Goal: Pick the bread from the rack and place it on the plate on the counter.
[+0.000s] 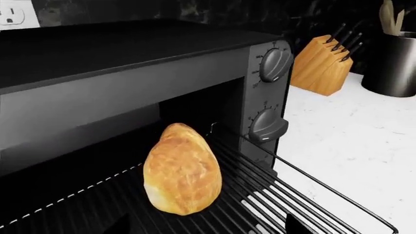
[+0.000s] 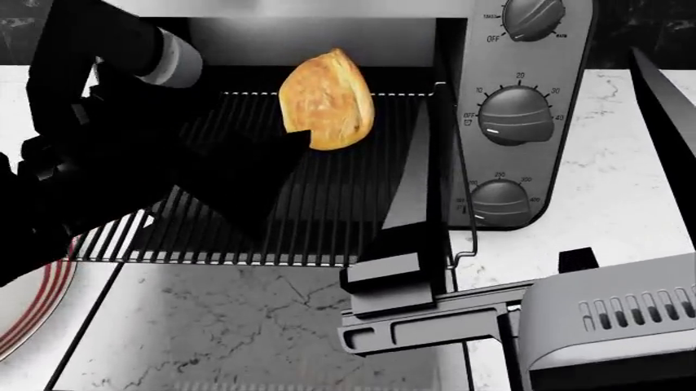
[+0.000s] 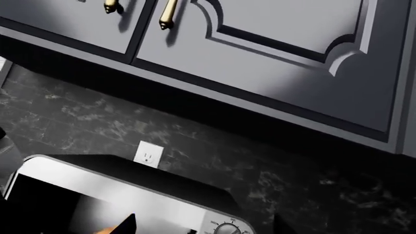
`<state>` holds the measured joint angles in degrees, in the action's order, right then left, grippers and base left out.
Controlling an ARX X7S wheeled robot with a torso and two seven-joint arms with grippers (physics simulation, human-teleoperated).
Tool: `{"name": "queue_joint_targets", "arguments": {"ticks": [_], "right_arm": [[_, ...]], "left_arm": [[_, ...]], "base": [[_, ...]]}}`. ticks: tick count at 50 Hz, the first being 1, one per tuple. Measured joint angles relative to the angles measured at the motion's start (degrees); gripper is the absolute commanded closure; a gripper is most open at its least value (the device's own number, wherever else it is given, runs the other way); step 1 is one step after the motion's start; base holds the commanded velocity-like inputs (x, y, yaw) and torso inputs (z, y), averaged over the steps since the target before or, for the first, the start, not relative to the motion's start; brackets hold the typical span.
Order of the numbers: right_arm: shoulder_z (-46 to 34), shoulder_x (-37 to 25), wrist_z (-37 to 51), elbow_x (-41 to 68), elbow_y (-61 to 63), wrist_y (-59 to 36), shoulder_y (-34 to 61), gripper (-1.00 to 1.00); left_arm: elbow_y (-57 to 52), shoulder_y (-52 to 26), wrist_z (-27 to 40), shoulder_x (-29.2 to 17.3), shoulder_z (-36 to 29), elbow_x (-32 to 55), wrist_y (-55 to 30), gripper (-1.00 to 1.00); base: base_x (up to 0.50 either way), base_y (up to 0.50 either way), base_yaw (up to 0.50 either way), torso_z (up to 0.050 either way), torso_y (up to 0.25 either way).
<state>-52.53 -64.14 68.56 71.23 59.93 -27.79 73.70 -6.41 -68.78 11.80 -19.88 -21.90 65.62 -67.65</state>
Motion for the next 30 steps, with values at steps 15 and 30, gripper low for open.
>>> {"name": "queue_joint_targets", "arguments": {"ticks": [15,30], "right_arm": [[-12.8,-1.7,1.9,-0.5,0.0,5.3,9.8,-1.00],[-18.2,-1.6,2.4,-0.8,-0.5,7.1,14.0,-1.00]], "left_arm": [[7.3,-3.2,-4.5,1.7,-3.1,-2.8,1.8,-1.00],[15.3,-5.7,-9.5,3.7,-7.3,-7.0,5.0,-1.00]], "base": [[0.00,0.00,0.00,0.000,0.000],[0.00,0.00,0.00,0.000,0.000]]}}
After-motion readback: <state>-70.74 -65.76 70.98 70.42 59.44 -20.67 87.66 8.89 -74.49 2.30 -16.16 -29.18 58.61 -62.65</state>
